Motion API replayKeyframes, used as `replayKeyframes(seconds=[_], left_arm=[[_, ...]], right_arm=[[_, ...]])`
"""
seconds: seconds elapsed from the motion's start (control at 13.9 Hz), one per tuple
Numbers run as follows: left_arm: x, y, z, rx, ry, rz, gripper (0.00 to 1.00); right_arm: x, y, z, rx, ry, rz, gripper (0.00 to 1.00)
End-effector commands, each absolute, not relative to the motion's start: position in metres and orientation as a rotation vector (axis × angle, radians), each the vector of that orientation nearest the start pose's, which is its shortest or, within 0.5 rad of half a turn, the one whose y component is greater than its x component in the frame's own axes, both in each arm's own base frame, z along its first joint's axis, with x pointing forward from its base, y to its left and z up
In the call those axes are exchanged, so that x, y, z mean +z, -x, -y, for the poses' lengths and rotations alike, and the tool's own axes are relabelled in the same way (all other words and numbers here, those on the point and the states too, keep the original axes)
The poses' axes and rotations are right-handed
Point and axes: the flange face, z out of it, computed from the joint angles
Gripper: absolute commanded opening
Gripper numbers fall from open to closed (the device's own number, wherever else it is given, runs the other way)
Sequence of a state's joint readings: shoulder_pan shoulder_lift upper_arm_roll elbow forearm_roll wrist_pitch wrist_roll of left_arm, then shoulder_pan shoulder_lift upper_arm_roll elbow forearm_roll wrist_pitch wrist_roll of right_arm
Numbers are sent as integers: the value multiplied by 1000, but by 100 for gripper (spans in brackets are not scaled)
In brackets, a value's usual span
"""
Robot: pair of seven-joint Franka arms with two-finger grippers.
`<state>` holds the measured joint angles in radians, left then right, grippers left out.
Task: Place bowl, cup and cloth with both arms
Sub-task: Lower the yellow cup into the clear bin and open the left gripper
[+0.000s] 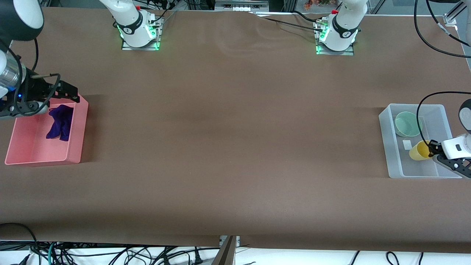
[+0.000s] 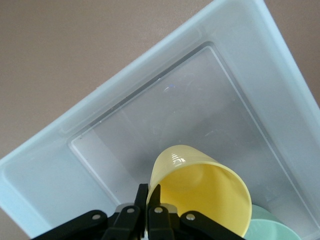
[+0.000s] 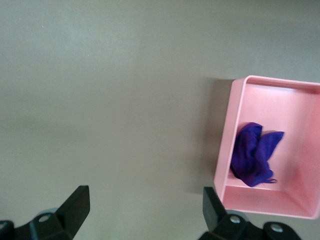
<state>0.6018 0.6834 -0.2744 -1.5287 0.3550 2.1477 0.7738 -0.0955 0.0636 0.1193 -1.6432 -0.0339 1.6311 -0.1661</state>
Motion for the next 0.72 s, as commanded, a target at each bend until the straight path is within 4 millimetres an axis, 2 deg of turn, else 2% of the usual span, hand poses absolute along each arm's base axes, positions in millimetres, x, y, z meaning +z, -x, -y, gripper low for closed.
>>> replayKeyframes(seconds=[0.0, 0.07, 0.14, 0.22, 0.29, 0.51, 0.65], left_arm=[[263, -651, -268, 120, 2912, -916, 0], [264, -650, -270, 109, 2930, -898, 6], [265, -650, -270, 93, 2951, -883, 49], [264, -650, -271, 94, 2957, -880, 99], [267, -650, -269, 92, 2963, -884, 100], [305, -650, -262, 75, 2978, -931, 100], [351, -649, -236, 109, 2981, -957, 100]], right_arm=[[588, -576, 3, 84, 3176, 288, 100], [593, -575, 23, 69, 3168, 222, 100], [596, -573, 29, 67, 3154, 198, 100], [603, -569, 31, 52, 3152, 192, 100], [609, -567, 34, 34, 3160, 188, 100], [606, -565, 23, 97, 3161, 223, 100], [609, -569, 29, 90, 3161, 213, 100]])
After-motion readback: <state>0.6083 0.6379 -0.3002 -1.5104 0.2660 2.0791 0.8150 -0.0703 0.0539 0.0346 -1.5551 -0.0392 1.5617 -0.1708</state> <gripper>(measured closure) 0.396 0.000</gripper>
